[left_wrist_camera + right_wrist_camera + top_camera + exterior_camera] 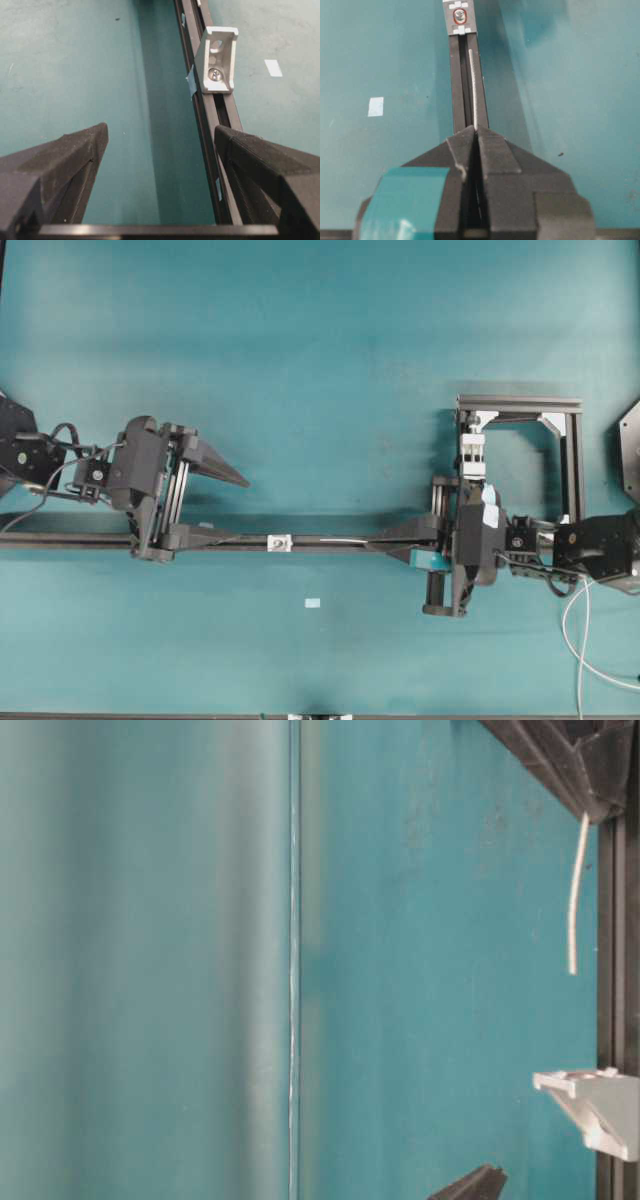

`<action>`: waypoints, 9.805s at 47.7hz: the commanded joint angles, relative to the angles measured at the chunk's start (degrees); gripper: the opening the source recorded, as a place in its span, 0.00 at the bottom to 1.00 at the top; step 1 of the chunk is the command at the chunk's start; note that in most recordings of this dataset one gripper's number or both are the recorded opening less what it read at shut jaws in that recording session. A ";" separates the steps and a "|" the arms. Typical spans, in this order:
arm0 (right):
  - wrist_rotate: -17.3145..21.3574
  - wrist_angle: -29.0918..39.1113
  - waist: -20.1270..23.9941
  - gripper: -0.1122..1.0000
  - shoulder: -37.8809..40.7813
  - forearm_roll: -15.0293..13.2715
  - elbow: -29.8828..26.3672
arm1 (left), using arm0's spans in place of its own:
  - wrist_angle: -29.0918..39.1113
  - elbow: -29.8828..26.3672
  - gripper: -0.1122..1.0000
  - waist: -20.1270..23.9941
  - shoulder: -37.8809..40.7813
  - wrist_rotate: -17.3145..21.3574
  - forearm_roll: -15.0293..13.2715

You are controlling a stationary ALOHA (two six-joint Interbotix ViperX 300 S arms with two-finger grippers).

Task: Insert the wire into the hole on the left side and pull it with the left arm.

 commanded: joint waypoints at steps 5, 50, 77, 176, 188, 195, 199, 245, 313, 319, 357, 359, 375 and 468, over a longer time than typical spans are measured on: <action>0.09 -0.35 0.26 0.15 -0.35 0.18 -0.53 | -0.53 -0.18 0.57 -0.44 -1.41 -0.09 0.09; 0.09 -0.70 0.26 0.15 1.49 1.41 -1.76 | -0.53 -1.23 0.56 -2.81 -0.97 -2.37 0.09; -0.18 0.09 0.00 0.15 1.58 2.72 -2.99 | -0.18 -1.49 0.56 -2.72 -0.97 -2.29 0.09; -5.45 5.36 -3.25 0.15 2.81 2.64 -9.05 | -0.18 -1.93 0.56 -2.72 -0.97 -2.29 0.09; -6.15 5.36 -3.87 0.15 3.96 2.64 -10.28 | -0.18 -1.93 0.56 -2.72 -0.97 -2.29 0.09; -6.33 5.36 -4.22 0.15 4.48 2.64 -11.16 | -0.18 -2.02 0.56 -2.72 -0.97 -2.29 0.09; -6.42 5.36 -4.48 0.15 4.57 2.55 -11.43 | -0.18 -2.20 0.56 -2.72 -0.97 -2.29 0.09; -8.35 5.80 -6.42 0.15 7.03 1.49 -15.91 | -0.09 -2.46 0.56 -2.72 -0.97 -2.29 0.09; -8.35 7.56 -6.94 0.15 7.03 1.67 -16.61 | 11.78 -8.26 0.01 -2.99 -0.97 -9.93 0.09; -8.35 7.65 -6.94 0.15 7.03 1.58 -16.61 | 11.78 -8.26 0.01 -3.08 -0.97 -9.93 0.09; -8.17 8.09 -7.47 0.76 6.50 1.76 -16.52 | 13.89 -8.17 0.01 -3.60 -1.85 -9.84 0.18; -8.17 8.09 -7.47 0.76 6.33 1.76 -16.44 | 14.15 -8.09 0.01 -3.69 -2.02 -9.84 0.26; -8.17 8.17 -7.47 0.76 6.06 1.76 -15.91 | 18.46 -7.82 0.01 -5.19 -5.10 -9.93 0.18; -8.35 8.70 -7.47 0.76 5.98 1.67 -15.56 | 29.88 4.04 0.01 -9.49 -22.24 -14.94 0.53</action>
